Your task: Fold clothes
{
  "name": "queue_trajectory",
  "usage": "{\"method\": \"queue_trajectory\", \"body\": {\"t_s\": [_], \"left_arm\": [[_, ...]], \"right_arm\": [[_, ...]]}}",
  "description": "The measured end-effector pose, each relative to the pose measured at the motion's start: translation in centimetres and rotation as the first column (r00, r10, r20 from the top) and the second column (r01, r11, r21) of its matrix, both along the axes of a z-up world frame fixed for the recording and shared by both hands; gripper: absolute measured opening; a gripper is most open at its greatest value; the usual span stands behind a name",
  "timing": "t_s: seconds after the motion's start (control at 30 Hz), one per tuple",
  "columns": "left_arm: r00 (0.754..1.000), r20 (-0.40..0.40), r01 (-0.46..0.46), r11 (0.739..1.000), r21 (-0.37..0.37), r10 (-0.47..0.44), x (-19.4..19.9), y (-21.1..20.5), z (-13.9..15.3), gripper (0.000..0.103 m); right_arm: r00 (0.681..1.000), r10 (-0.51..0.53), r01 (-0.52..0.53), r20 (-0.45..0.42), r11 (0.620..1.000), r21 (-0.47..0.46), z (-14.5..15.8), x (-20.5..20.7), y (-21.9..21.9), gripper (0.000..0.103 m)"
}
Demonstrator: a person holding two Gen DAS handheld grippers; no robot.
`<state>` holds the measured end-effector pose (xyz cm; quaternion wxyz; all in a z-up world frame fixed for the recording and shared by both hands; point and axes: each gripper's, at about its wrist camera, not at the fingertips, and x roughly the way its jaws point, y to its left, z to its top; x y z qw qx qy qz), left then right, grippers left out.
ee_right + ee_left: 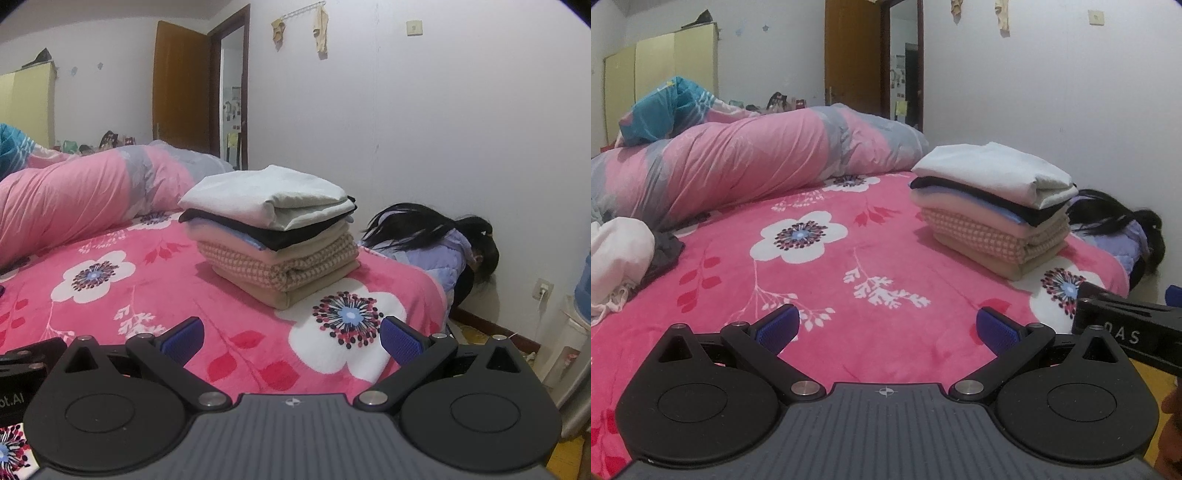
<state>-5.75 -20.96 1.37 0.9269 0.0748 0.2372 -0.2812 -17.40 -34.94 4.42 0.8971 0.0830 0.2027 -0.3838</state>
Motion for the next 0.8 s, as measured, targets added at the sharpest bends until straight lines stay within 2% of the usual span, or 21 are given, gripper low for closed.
{"method": "queue_trajectory", "body": {"t_s": [0.8], "left_arm": [[1.0, -0.016, -0.004, 1.0, -0.009, 0.004, 0.2, 0.2, 0.0, 0.103]], "right_arm": [[1.0, -0.004, 0.004, -0.011, 1.0, -0.008, -0.2, 0.1, 1.3, 0.103]]}}
